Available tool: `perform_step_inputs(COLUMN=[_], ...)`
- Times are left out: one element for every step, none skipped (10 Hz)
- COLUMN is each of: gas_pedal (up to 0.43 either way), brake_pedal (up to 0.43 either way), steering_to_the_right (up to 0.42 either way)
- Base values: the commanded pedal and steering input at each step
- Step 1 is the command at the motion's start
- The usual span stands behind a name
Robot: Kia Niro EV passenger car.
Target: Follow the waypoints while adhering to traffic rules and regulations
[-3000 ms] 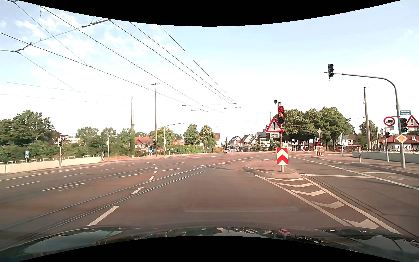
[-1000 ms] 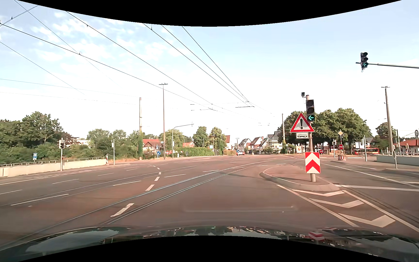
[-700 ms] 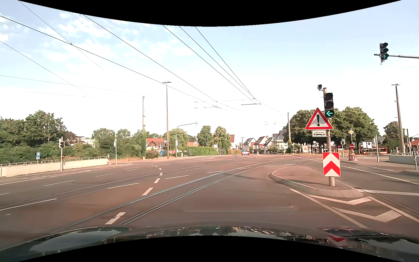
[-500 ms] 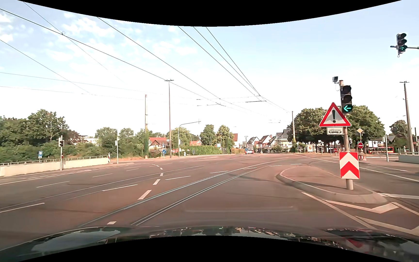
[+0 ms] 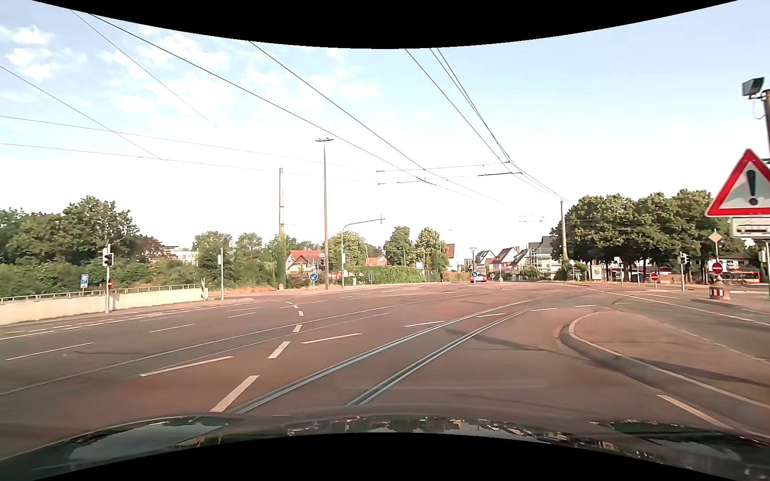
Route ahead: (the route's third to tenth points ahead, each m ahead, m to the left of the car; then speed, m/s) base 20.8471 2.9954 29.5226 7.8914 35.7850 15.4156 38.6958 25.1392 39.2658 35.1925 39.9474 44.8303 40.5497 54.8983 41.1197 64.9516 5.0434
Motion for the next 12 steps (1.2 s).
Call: perform_step_inputs(gas_pedal=[0.39,0.358,0.319,0.311,0.299,0.287,0.287,0.248,0.248,0.228,0.22,0.209], brake_pedal=[0.0,0.0,0.0,0.0,0.0,0.0,0.0,0.0,0.0,0.0,0.0,0.0], steering_to_the_right=[-0.076,-0.076,-0.074,-0.069,-0.064,-0.06,-0.061,-0.065,-0.071,-0.075,-0.079,-0.083])
